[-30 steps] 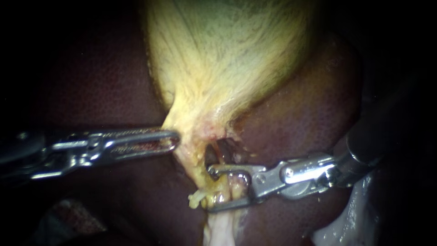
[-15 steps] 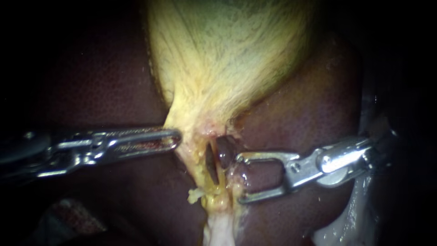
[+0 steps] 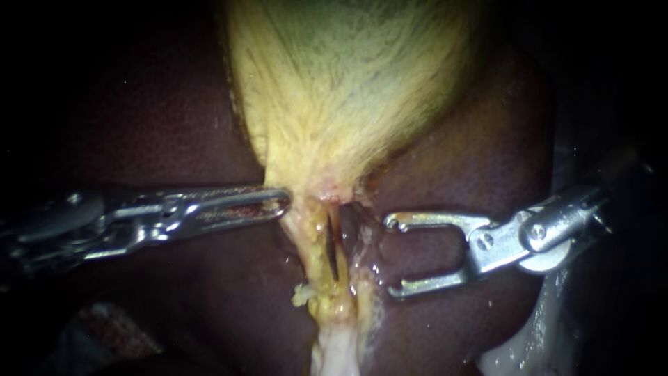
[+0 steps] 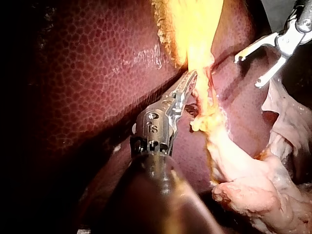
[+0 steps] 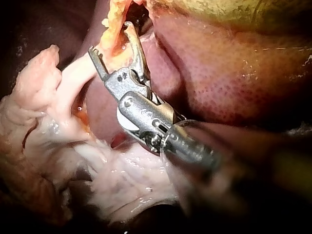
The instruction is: Going back first clip left tube
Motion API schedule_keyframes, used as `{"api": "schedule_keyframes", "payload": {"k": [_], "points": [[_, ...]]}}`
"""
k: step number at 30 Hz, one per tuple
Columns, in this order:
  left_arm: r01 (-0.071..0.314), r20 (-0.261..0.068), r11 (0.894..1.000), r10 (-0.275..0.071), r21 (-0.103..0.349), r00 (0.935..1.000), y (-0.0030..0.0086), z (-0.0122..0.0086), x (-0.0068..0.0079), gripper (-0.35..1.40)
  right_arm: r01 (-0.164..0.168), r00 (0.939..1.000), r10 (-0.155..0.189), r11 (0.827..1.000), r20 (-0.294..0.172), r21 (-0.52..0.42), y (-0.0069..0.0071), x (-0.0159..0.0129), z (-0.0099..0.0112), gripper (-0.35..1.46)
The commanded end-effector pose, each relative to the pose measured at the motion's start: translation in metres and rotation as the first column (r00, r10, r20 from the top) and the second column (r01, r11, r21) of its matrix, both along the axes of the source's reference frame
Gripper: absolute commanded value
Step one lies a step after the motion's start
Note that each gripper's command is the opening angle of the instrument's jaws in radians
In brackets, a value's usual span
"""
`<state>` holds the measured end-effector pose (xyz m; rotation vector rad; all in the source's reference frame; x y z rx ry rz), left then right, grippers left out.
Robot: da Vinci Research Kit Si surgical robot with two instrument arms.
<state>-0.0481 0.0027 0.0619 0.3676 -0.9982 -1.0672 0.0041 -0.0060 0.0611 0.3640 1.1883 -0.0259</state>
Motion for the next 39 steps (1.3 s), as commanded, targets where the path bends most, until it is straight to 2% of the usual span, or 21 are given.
{"api": "schedule_keyframes", "payload": {"k": [1, 9, 17, 39], "points": [[-0.004, 0.0, 1.0, 0.004, 0.001, 1.0, -0.0001, 0.0001, -0.0002, -0.06, 0.002, 1.0, -0.002, 1.0, -0.001, -0.004, 0.0, -0.0002, 0.0, 0.6], [-0.011, -0.001, 1.0, 0.011, 0.003, 0.9999, -0.0003, 0.0007, -0.001, -0.06, 0.018, 0.9997, -0.019, 0.999, -0.014, -0.049, 0.0006, -0.001, -0.0004, 0.6], [-0.012, 0.0, 1.0, 0.012, 0.002, 0.9999, -0.0004, 0.0008, -0.0013, -0.06, 0.015, 0.9998, -0.016, 0.997, -0.014, -0.081, 0.0015, -0.0019, -0.0011, 0.6], [-0.018, -0.003, 1.0, 0.018, 0.004, 0.9998, -0.0004, 0.0016, -0.0018, -0.06, 0.004, 1.0, -0.004, 0.996, -0.006, -0.086, 0.0014, -0.0022, -0.0013, 0.6]]}}
